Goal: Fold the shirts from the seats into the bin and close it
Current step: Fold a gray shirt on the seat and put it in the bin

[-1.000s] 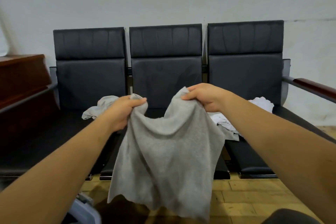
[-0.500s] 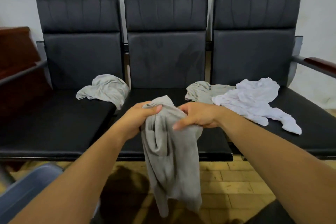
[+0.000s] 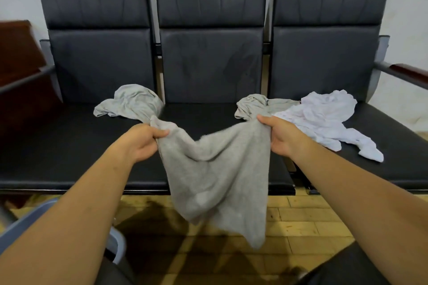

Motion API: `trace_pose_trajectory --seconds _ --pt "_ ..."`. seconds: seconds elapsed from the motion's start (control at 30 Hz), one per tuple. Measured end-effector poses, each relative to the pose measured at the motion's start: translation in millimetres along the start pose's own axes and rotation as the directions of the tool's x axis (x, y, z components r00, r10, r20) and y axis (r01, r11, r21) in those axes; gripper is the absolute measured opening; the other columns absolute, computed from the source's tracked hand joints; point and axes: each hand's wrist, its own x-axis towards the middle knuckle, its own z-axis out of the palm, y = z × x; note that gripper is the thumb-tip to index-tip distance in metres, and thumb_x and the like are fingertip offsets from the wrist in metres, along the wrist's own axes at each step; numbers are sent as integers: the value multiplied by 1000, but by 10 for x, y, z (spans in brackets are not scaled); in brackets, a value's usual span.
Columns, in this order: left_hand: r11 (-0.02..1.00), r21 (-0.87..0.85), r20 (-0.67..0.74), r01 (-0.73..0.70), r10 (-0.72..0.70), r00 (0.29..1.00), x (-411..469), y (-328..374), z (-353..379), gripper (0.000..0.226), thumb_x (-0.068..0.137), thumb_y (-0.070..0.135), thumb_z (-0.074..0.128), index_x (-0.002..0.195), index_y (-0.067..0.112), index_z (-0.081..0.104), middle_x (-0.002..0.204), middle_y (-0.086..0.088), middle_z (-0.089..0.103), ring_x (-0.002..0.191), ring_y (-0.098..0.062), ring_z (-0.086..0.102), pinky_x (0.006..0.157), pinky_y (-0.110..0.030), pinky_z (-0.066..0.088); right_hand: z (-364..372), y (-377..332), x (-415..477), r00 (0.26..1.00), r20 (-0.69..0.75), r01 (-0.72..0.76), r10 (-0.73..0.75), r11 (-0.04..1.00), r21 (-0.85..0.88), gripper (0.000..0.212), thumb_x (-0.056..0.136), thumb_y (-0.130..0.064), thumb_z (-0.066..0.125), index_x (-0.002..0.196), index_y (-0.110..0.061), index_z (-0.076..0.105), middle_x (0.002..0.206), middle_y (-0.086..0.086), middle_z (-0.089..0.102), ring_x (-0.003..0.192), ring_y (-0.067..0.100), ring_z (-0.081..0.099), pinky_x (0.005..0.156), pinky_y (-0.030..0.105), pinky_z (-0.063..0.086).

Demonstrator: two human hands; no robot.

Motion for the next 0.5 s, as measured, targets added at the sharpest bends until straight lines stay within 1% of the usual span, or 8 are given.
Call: trace_pose_trajectory --seconds 0.07,0.13,0.17,0.2,0.27,0.37,0.43,0.5 --pt "947 312 -93 -83 117 989 23 -43 -134 24 94 -3 59 118 -1 64 119 -19 69 111 -31 67 102 -45 50 -99 28 49 992 -124 5 -10 999 -37 37 93 -19 68 126 -5 62 117 11 72 106 24 70 77 35 58" --pt "761 639 -160 -112 274 948 24 -84 -239 14 96 10 62 107 4 70 107 -15 72 104 -30 67 99 -47 51 -198 41 59 976 -214 9 -27 996 -84 36 92 -19 70 124 -4 64 114 10 73 103 25 71 79 36 58" --pt "701 707 -200 -89 320 926 26 -97 -273 16 97 15 61 105 4 70 104 -15 71 99 -30 65 93 -44 52 -244 45 71 971 -237 10 -33 995 -101 35 92 -19 69 124 -4 64 115 10 73 102 26 71 81 37 58" --pt "692 719 -244 -66 341 908 27 -102 -303 19 99 20 60 105 4 69 102 -16 70 95 -30 63 88 -42 51 -273 40 68 967 -252 13 -39 994 -104 35 93 -18 67 125 -4 64 117 11 72 103 26 71 83 38 57" --pt "787 615 -313 -43 294 903 14 -105 -330 25 101 28 57 108 7 67 107 -17 68 97 -31 63 90 -47 54 -265 7 19 967 -247 39 -60 995 -89 33 97 -16 60 127 -4 62 121 11 69 109 27 68 89 40 55" --pt "950 313 -379 4 121 917 -27 -13 -299 36 99 33 61 122 6 63 118 -16 67 108 -32 65 94 -49 55 -180 -122 -67 965 -240 87 -103 993 -78 31 99 -19 58 128 -9 59 126 9 67 115 26 64 100 45 51" --pt "991 136 -378 6 46 925 -51 176 -259 41 95 30 68 127 5 61 116 -14 69 103 -29 68 86 -44 57 -131 -279 -111 964 -234 107 -130 988 -109 23 99 -21 60 120 -12 60 126 8 65 115 25 63 103 46 49" --pt "1000 0 -317 16 -15 948 -109 455 -211 36 93 27 70 125 10 63 114 -11 71 100 -27 68 79 -44 56 -81 -488 -149 958 -231 131 -167 978 -163 20 98 -22 61 115 -11 62 123 9 66 112 25 64 99 44 52"
